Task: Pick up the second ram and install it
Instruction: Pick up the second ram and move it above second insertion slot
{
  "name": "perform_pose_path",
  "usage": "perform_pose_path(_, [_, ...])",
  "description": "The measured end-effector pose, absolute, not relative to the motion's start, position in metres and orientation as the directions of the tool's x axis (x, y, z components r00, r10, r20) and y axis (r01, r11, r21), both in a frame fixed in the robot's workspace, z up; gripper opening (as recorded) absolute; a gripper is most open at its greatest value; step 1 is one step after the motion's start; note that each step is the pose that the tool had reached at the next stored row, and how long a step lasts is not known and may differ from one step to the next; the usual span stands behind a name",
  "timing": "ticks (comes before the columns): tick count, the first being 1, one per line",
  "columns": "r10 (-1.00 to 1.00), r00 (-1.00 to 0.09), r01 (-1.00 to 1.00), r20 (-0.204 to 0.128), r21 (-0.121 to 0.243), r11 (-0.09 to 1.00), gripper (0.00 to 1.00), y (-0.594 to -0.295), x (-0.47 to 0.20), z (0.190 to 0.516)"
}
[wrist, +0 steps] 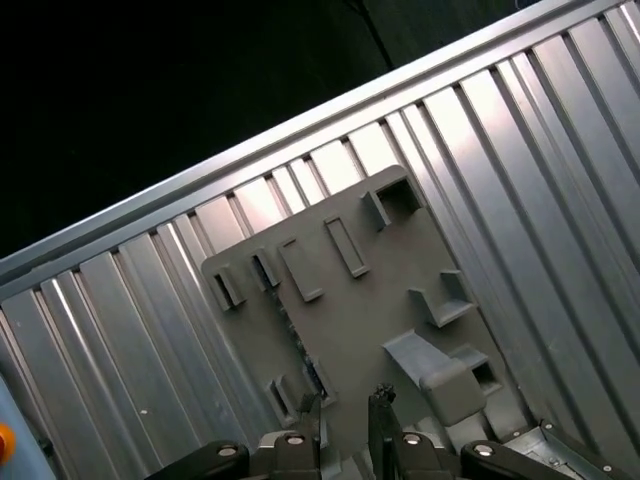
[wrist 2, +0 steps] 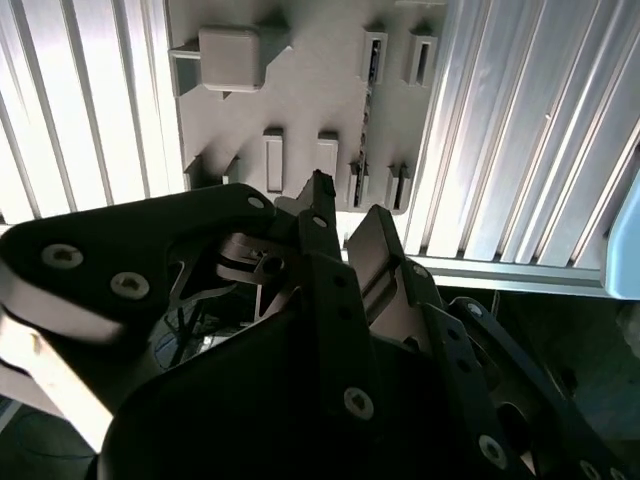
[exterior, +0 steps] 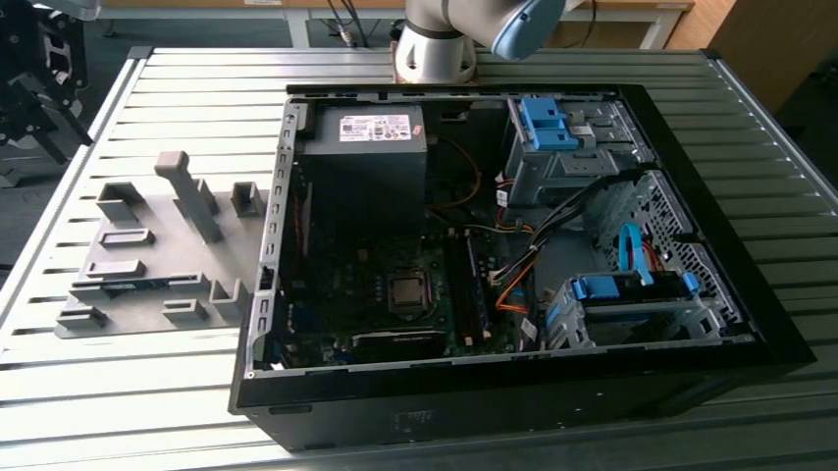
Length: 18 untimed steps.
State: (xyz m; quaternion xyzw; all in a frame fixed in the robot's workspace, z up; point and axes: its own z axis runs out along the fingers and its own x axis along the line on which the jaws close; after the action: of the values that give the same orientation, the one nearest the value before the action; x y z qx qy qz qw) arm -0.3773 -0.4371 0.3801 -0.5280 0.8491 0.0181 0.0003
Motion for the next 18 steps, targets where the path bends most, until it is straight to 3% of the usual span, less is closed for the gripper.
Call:
perform_pose_path(8, [-0.951, -0.31, -0.951, -0.02, 0.03, 0.309, 0.33, -0.4371, -0.3774, 0.3794])
perform_pose_path(18, [-0.97, -0.244, -0.969, -0.02, 0.03, 0.243, 0.33, -0.4371, -0.3811, 0.3787])
